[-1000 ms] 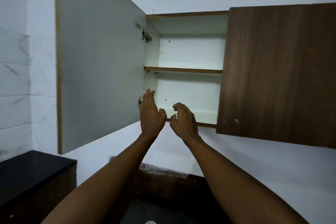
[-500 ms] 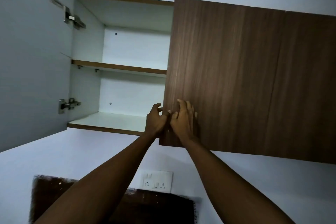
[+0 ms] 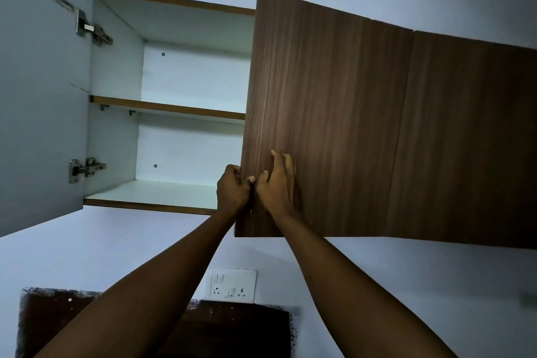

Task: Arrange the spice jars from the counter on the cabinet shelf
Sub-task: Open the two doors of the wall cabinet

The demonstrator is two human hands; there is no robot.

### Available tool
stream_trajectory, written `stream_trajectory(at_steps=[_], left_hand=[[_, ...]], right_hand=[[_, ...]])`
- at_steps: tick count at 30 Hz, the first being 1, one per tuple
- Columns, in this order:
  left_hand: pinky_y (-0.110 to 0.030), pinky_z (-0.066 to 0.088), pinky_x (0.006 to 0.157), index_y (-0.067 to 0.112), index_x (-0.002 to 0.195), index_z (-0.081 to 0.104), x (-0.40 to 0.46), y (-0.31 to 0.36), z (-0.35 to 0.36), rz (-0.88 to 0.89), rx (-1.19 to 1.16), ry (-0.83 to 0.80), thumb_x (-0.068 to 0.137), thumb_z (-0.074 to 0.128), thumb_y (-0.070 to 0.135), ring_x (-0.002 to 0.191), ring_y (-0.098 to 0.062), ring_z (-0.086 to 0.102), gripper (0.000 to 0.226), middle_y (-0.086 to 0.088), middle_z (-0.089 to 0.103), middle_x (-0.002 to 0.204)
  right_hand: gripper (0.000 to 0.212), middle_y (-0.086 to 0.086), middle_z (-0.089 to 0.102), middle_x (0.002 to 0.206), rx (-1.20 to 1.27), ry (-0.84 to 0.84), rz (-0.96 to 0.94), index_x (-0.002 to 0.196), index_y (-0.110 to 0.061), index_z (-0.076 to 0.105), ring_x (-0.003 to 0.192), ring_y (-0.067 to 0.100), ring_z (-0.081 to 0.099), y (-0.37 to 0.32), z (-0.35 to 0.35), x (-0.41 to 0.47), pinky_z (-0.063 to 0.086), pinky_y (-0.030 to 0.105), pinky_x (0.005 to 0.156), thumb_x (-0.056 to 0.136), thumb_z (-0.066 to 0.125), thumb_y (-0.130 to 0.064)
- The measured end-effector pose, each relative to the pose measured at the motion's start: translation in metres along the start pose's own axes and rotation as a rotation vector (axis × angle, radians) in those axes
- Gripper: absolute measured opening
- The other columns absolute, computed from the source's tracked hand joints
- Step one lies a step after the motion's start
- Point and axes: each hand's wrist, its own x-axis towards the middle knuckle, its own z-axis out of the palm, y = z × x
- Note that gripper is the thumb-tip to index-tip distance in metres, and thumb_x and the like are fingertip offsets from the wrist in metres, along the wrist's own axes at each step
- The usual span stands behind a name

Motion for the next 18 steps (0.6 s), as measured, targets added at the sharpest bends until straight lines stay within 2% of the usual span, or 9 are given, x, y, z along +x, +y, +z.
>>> stream_trajectory(at_steps=[2, 6, 11, 14, 16, 18], left_hand=[[-0.027, 0.049, 0.072, 0.007, 0.11, 0.06, -0.013, 0.009, -0.008, 0.015, -0.012, -0.01, 0.091, 0.072, 0.029, 0.09, -0.025, 0.067, 0.032, -0.008, 0.07, 0.101], [-0.019, 0.044, 0.061, 0.011, 0.102, 0.062, -0.047, 0.028, -0.023, 0.099, -0.047, -0.01, 0.094, 0.066, 0.038, 0.076, -0.012, 0.063, 0.029, 0.0, 0.069, 0.091], [-0.024, 0.048, 0.066, 0.005, 0.101, 0.06, -0.094, 0.059, -0.035, 0.165, -0.073, -0.034, 0.103, 0.055, 0.025, 0.085, -0.023, 0.065, 0.02, -0.008, 0.068, 0.094], [-0.029, 0.051, 0.072, 0.003, 0.104, 0.06, -0.122, 0.078, -0.035, 0.196, -0.081, -0.043, 0.104, 0.052, 0.023, 0.088, -0.024, 0.066, 0.021, -0.011, 0.069, 0.098], [-0.022, 0.048, 0.068, 0.002, 0.104, 0.06, -0.137, 0.088, -0.034, 0.21, -0.092, -0.037, 0.103, 0.053, 0.021, 0.087, -0.023, 0.066, 0.02, -0.011, 0.07, 0.098], [-0.018, 0.043, 0.065, 0.001, 0.103, 0.06, -0.151, 0.097, -0.031, 0.226, -0.098, -0.035, 0.103, 0.054, 0.02, 0.085, -0.022, 0.065, 0.019, -0.013, 0.07, 0.097]], right_hand=[[0.056, 0.006, 0.041, 0.149, 0.019, 0.004, 0.003, 0.151, -0.014, 0.042, 0.134, 0.022, 0.045, -0.012, -0.01, -0.008, 0.049, 0.04, 0.106, 0.096, 0.055, -0.02], [0.053, 0.006, 0.04, 0.148, 0.059, 0.059, 0.048, 0.149, -0.013, 0.046, 0.132, 0.021, 0.047, -0.039, -0.03, -0.033, 0.048, 0.035, 0.108, 0.097, 0.057, -0.022], [0.052, 0.007, 0.042, 0.146, 0.071, 0.135, 0.075, 0.144, -0.011, 0.05, 0.128, 0.021, 0.05, -0.062, -0.067, -0.07, 0.039, 0.024, 0.101, 0.097, 0.06, -0.03], [0.053, 0.007, 0.042, 0.148, 0.083, 0.155, 0.102, 0.145, -0.012, 0.05, 0.131, 0.022, 0.049, -0.068, -0.094, -0.086, 0.043, 0.029, 0.108, 0.097, 0.061, -0.032], [0.054, 0.007, 0.041, 0.149, 0.067, 0.148, 0.111, 0.145, -0.012, 0.048, 0.133, 0.022, 0.048, -0.069, -0.113, -0.093, 0.045, 0.034, 0.111, 0.097, 0.062, -0.032], [0.055, 0.006, 0.042, 0.148, 0.051, 0.134, 0.12, 0.145, -0.012, 0.048, 0.131, 0.021, 0.049, -0.069, -0.129, -0.099, 0.045, 0.031, 0.109, 0.097, 0.063, -0.034]])
